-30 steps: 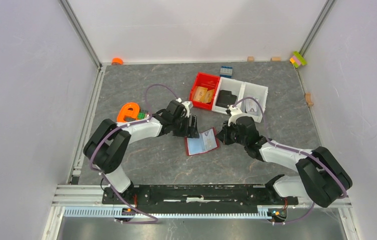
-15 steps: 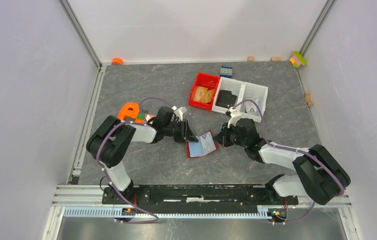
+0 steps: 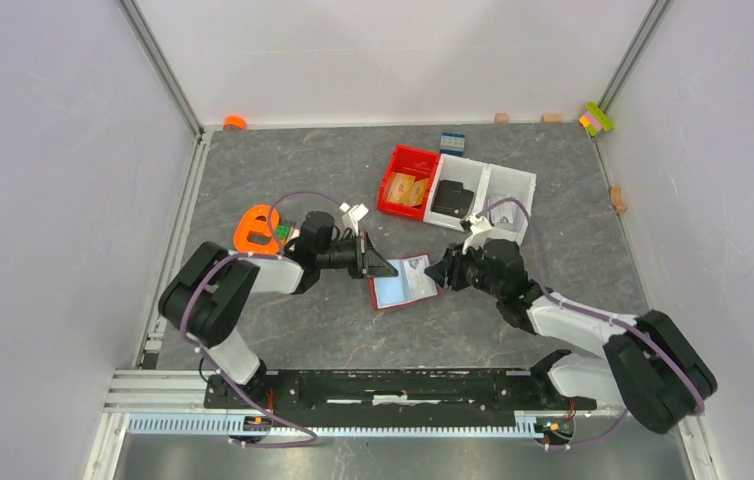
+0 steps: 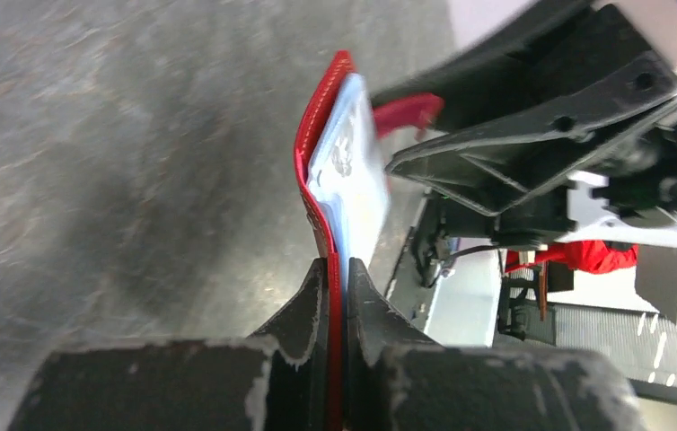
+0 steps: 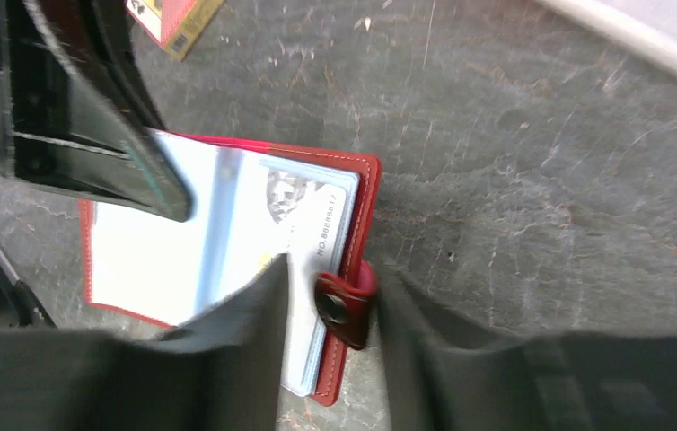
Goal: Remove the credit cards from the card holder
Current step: Remove the credit card from the card holder.
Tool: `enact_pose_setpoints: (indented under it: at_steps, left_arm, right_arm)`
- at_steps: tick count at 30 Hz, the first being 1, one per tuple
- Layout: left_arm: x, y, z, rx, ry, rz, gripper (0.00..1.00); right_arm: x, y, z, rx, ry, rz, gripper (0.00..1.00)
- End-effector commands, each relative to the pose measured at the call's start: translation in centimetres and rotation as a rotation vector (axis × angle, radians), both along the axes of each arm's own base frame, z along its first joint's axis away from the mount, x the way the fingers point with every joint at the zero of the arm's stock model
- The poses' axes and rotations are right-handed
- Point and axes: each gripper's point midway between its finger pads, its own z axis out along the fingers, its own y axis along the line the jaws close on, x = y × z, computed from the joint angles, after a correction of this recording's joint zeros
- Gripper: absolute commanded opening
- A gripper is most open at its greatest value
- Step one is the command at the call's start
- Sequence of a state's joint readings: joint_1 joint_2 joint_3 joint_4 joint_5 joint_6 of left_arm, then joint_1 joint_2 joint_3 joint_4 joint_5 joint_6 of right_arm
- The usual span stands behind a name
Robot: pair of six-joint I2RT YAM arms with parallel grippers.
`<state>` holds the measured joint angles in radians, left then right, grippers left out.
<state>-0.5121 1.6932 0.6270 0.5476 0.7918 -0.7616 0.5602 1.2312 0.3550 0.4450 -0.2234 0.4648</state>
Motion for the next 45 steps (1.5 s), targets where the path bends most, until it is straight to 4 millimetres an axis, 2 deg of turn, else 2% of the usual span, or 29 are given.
enact_pose_setpoints:
  at_steps: [1, 4, 5, 7, 12, 17, 20, 22, 25, 27, 29, 30, 32, 34, 37, 39, 41, 45]
  left_arm:
    - [-0.8, -0.8, 7.9, -0.236, -0.202, -0.066, 0.02]
    - [-1.7, -0.5, 10.3, -0.316, -0.262, -0.077, 0.02]
    - [-2.0, -0.4, 10.9, -0.336, -0.274, -0.079, 0.02]
    - [-2.4, -0.2, 12.0, -0.368, -0.307, -0.081, 0.02]
    - [-3.1, 0.5, 13.8, -0.406, -0.388, -0.071, 0.02]
    - [-3.5, 0.7, 14.4, -0.418, -0.419, -0.069, 0.04]
    - [-3.6, 0.8, 14.7, -0.429, -0.428, -0.071, 0.04]
    - [-3.6, 0.8, 14.7, -0.425, -0.431, -0.066, 0.05]
    - [-3.3, 0.8, 14.3, -0.404, -0.429, -0.051, 0.05]
    - [-3.1, 0.9, 14.1, -0.391, -0.430, -0.043, 0.07]
    - [-2.7, 0.9, 13.6, -0.360, -0.423, -0.018, 0.11]
    - [-2.2, 1.1, 13.2, -0.327, -0.426, 0.006, 0.17]
    - [0.0, 2.2, 10.5, -0.150, -0.389, 0.139, 0.26]
    - [1.6, 4.1, 9.0, 0.011, -0.402, 0.255, 0.40]
    - [2.8, 7.3, 8.0, 0.162, -0.405, 0.427, 0.54]
    - [3.2, 8.6, 8.0, 0.207, -0.410, 0.494, 0.60]
    - [3.0, 8.9, 8.4, 0.203, -0.422, 0.506, 0.62]
    - [1.5, 7.2, 10.8, 0.068, -0.492, 0.413, 0.58]
  right_arm:
    - [0.9, -1.4, 2.9, 0.041, -0.129, -0.062, 0.60]
    - [0.7, -2.2, 4.3, 0.091, -0.187, -0.088, 0.92]
    - [0.6, -2.4, 4.8, 0.115, -0.207, -0.090, 0.98]
    - [0.1, -2.2, 6.1, 0.175, -0.244, -0.060, 0.98]
    - [-1.9, -0.3, 9.0, 0.298, -0.307, 0.091, 0.98]
    - [-4.6, 1.4, 11.7, 0.436, -0.351, 0.261, 0.97]
    - [-5.4, 1.7, 12.4, 0.474, -0.365, 0.305, 0.85]
    - [-5.6, 1.7, 12.6, 0.481, -0.370, 0.312, 0.72]
    - [-5.8, 1.7, 13.0, 0.491, -0.387, 0.317, 0.47]
    - [-5.9, 1.7, 13.1, 0.496, -0.385, 0.317, 0.26]
    - [-5.8, 1.7, 12.9, 0.494, -0.374, 0.316, 0.09]
    - [-5.7, 1.7, 12.8, 0.492, -0.366, 0.312, 0.05]
    - [-5.3, 1.7, 12.5, 0.483, -0.355, 0.292, 0.00]
    - [-4.7, 1.4, 11.8, 0.466, -0.338, 0.254, 0.00]
    - [-3.3, 0.7, 10.4, 0.414, -0.310, 0.167, 0.00]
    - [-2.2, 0.0, 9.3, 0.367, -0.286, 0.095, 0.00]
    - [-1.4, -0.7, 8.6, 0.338, -0.267, 0.028, 0.00]
    - [-0.4, -1.8, 7.8, 0.309, -0.240, -0.068, 0.00]
